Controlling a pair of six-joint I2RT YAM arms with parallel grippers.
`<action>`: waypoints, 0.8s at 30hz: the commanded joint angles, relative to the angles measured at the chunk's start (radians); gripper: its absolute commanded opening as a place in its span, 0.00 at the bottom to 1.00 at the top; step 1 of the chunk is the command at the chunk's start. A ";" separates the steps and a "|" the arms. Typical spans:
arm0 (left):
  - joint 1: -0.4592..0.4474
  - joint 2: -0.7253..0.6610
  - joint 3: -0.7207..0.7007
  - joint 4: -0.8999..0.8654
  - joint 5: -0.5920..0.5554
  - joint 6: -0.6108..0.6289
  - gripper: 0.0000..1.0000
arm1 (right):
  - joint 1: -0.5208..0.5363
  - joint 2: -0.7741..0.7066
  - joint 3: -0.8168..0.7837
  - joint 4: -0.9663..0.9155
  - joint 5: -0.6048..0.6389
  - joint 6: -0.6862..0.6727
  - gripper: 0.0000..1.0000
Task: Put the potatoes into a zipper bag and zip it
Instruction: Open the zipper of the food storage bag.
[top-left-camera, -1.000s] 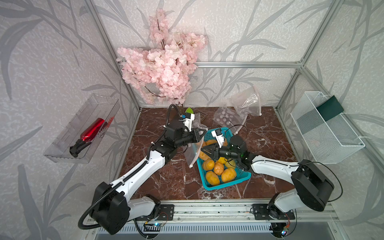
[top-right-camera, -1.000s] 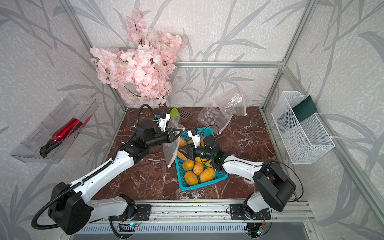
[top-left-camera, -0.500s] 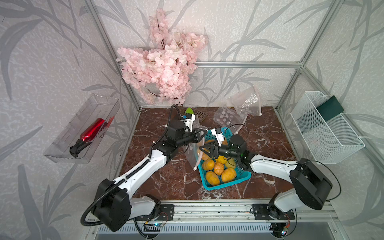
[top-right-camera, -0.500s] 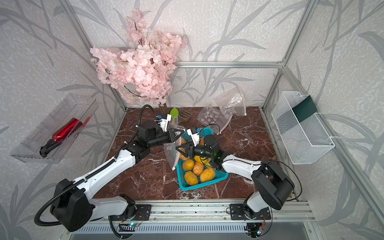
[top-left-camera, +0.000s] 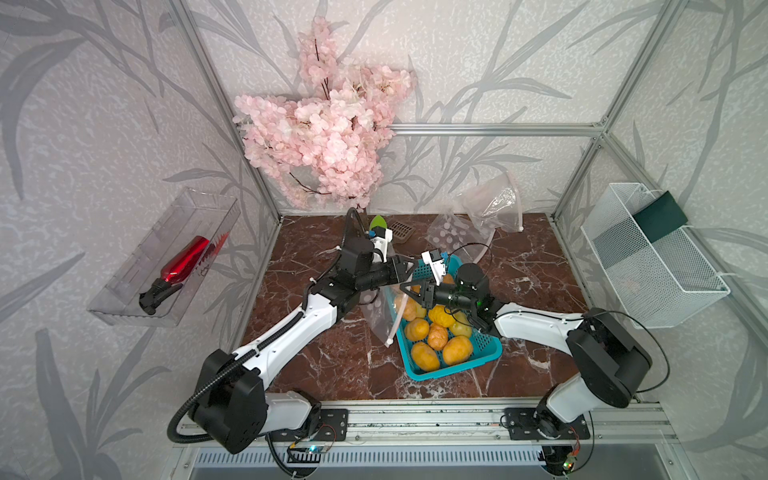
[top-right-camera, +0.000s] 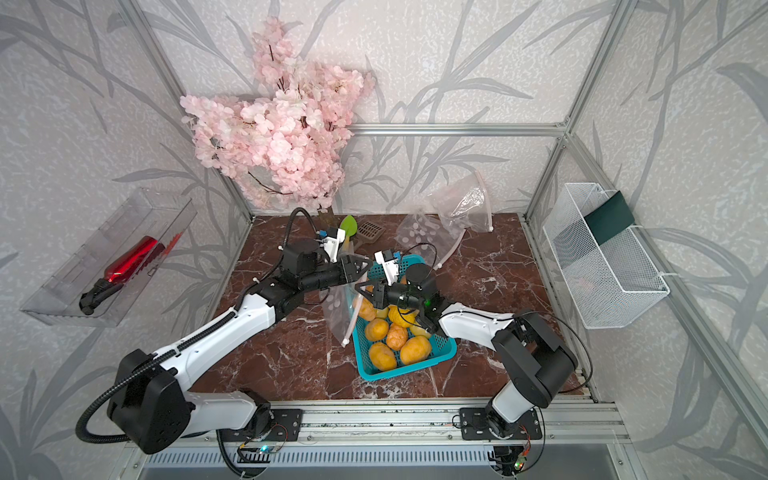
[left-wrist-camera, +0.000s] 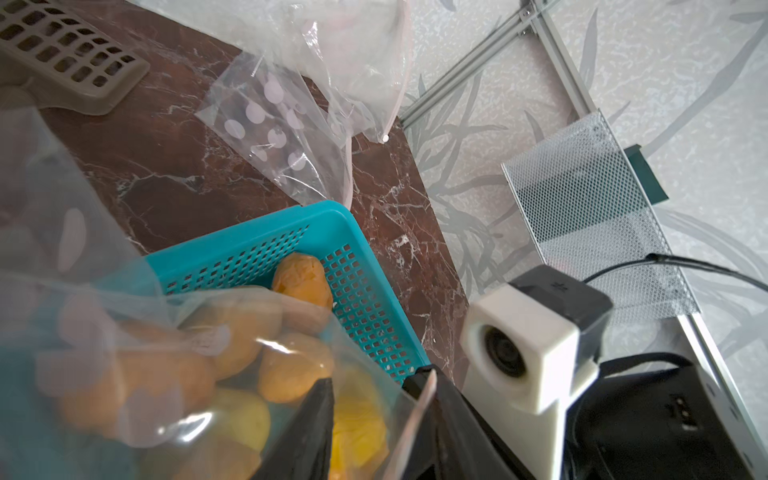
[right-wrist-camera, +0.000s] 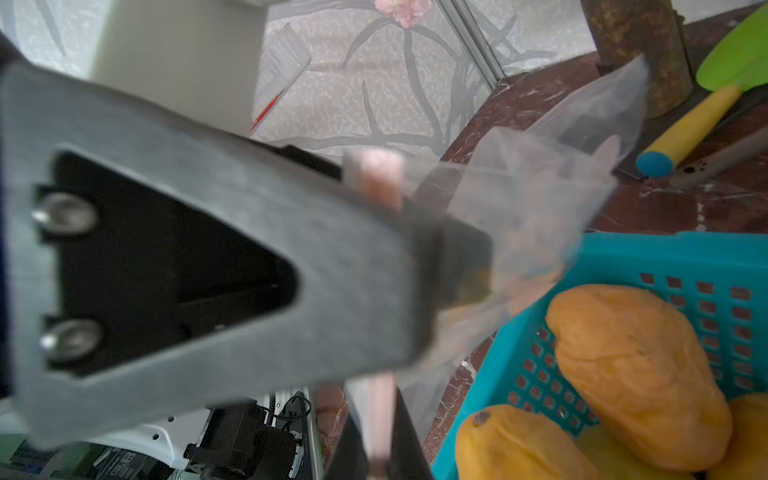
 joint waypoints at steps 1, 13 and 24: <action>0.004 -0.074 0.045 -0.125 -0.146 0.067 0.67 | -0.015 -0.041 0.022 -0.101 0.046 0.008 0.01; -0.072 -0.449 -0.379 -0.047 -0.302 0.228 0.92 | -0.095 -0.126 0.063 -0.435 0.140 -0.039 0.00; -0.239 -0.251 -0.308 -0.100 -0.378 0.359 0.75 | -0.092 -0.137 0.079 -0.453 0.097 -0.040 0.00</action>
